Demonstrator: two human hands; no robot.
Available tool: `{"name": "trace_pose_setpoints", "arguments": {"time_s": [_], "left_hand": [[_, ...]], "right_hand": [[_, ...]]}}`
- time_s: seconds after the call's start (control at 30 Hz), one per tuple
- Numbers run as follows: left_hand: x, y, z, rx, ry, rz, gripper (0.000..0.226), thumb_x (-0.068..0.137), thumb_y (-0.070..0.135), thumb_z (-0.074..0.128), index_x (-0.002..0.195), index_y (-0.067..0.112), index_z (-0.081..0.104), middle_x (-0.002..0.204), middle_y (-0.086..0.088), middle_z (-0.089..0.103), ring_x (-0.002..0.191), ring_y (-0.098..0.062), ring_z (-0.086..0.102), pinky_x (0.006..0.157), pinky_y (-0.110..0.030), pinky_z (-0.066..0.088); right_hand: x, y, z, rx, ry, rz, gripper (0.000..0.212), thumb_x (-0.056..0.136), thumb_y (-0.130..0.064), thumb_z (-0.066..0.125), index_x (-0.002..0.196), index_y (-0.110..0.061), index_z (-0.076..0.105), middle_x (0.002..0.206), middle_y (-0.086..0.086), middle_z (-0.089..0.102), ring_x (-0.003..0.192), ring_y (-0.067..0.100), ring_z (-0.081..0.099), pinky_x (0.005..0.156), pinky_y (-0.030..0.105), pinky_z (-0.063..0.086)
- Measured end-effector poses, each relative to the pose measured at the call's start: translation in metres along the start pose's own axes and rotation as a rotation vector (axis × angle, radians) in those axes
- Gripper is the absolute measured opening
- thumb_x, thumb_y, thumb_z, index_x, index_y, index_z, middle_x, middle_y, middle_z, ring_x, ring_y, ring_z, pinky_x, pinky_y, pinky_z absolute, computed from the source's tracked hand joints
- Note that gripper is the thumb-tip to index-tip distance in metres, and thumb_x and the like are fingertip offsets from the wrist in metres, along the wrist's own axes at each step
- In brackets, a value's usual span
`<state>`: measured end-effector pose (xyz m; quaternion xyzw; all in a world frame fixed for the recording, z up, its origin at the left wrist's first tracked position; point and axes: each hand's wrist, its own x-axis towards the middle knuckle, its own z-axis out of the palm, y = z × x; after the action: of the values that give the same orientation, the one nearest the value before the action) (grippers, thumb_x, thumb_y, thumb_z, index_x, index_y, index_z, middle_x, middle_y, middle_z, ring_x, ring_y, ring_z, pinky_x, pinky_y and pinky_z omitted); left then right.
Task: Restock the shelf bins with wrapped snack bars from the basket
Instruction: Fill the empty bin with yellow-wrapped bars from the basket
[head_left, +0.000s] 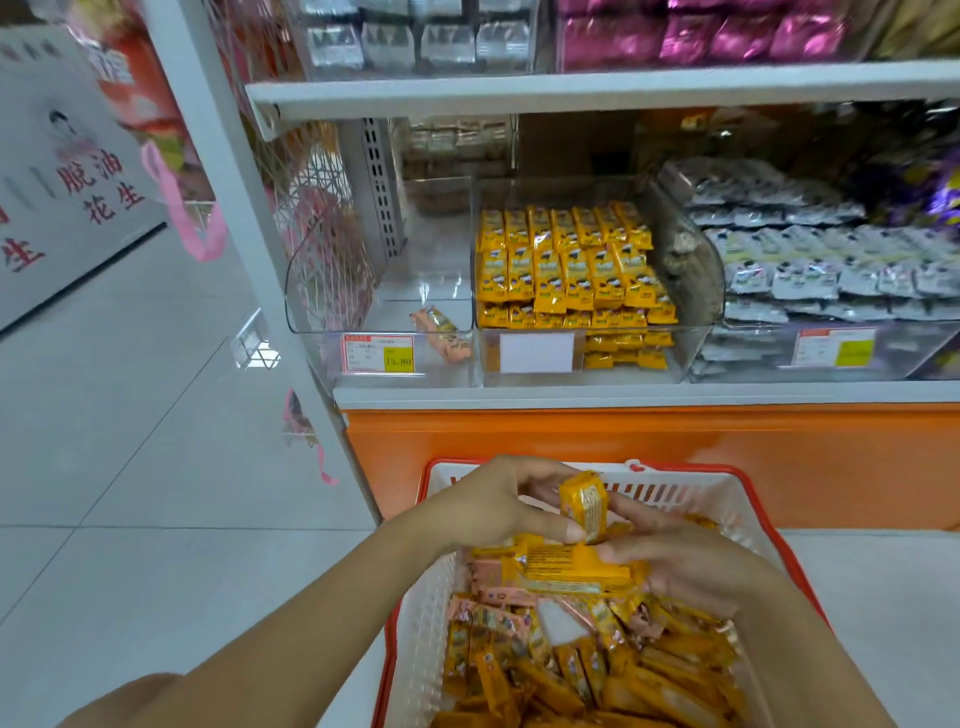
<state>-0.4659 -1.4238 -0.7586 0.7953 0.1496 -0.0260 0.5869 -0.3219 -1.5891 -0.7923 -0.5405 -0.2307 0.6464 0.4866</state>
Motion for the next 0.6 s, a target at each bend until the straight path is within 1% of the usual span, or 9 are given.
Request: {"name": "trace_pose_setpoints", "arguments": {"time_s": [0.07,0.13,0.2,0.27,0.33,0.4,0.43,0.57,0.6], "left_hand": [[0.001,0.006,0.005,0.001,0.03,0.022,0.042,0.077,0.019,0.078,0.117,0.022,0.066,0.109,0.002,0.068,0.105,-0.008,0.059,0.095,-0.029,0.047],[0.004,0.011,0.012,-0.008,0.101,0.042,0.045,0.076,0.025,0.079,0.118,0.024,0.063,0.11,0.002,0.067,0.097,-0.006,0.061,0.088,-0.028,0.05],[0.008,0.013,0.018,-0.059,0.227,0.013,0.044,0.076,0.029,0.078,0.116,0.024,0.059,0.108,-0.001,0.064,0.09,-0.006,0.061,0.08,-0.024,0.052],[0.013,0.013,0.02,-0.116,0.349,-0.032,0.036,0.077,0.032,0.077,0.106,0.018,0.06,0.098,-0.003,0.063,0.088,-0.012,0.062,0.077,-0.027,0.052],[0.016,0.016,0.021,-0.199,0.4,-0.04,0.029,0.078,0.029,0.076,0.098,0.012,0.063,0.083,0.003,0.062,0.083,-0.012,0.063,0.074,-0.024,0.051],[0.019,0.02,0.023,-0.266,0.382,-0.024,0.024,0.079,0.023,0.076,0.098,0.01,0.069,0.082,0.004,0.069,0.082,-0.01,0.067,0.073,-0.019,0.053],[0.02,0.022,0.025,-0.275,0.367,-0.008,0.021,0.079,0.022,0.076,0.097,0.012,0.072,0.083,0.004,0.072,0.082,-0.008,0.068,0.072,-0.019,0.053],[0.024,0.03,0.033,-0.349,0.383,0.006,0.017,0.078,0.028,0.076,0.092,0.018,0.075,0.09,0.0,0.075,0.085,-0.013,0.07,0.081,-0.029,0.056],[0.026,0.03,0.033,-0.397,0.402,-0.001,0.018,0.078,0.028,0.076,0.093,0.018,0.075,0.092,-0.001,0.075,0.087,-0.015,0.071,0.081,-0.029,0.056]], "right_hand": [[-0.008,-0.007,0.001,-0.013,0.039,-0.028,0.075,0.064,-0.017,0.087,0.13,-0.024,0.053,0.123,0.022,0.063,0.115,0.038,0.059,0.093,0.046,0.051],[-0.015,-0.015,0.008,-0.078,0.107,-0.079,0.064,0.07,-0.017,0.084,0.127,-0.025,0.057,0.118,0.023,0.065,0.114,0.038,0.059,0.096,0.049,0.045],[-0.017,-0.021,0.017,-0.172,0.268,-0.18,0.043,0.082,-0.009,0.073,0.119,-0.026,0.06,0.102,0.016,0.071,0.096,0.028,0.069,0.084,0.04,0.054],[-0.016,-0.024,0.025,-0.313,0.496,-0.314,0.038,0.085,-0.007,0.069,0.111,-0.033,0.059,0.092,0.006,0.072,0.081,0.016,0.07,0.074,0.036,0.056],[-0.014,-0.025,0.031,-0.448,0.653,-0.42,0.041,0.086,-0.014,0.071,0.108,-0.044,0.056,0.088,-0.001,0.072,0.079,0.01,0.067,0.072,0.033,0.053],[-0.016,-0.023,0.037,-0.533,0.729,-0.501,0.04,0.087,-0.021,0.07,0.109,-0.05,0.052,0.084,-0.006,0.07,0.076,0.001,0.063,0.062,0.018,0.049],[-0.017,-0.023,0.04,-0.553,0.751,-0.53,0.039,0.087,-0.022,0.069,0.11,-0.049,0.052,0.083,-0.008,0.069,0.076,-0.002,0.062,0.059,0.014,0.047],[-0.018,-0.023,0.045,-0.651,0.806,-0.565,0.044,0.088,-0.024,0.068,0.115,-0.052,0.047,0.084,-0.01,0.069,0.081,0.012,0.063,0.058,0.027,0.05],[-0.018,-0.024,0.045,-0.661,0.818,-0.582,0.047,0.088,-0.022,0.069,0.116,-0.052,0.046,0.084,-0.014,0.069,0.08,0.011,0.063,0.058,0.025,0.049]]}}
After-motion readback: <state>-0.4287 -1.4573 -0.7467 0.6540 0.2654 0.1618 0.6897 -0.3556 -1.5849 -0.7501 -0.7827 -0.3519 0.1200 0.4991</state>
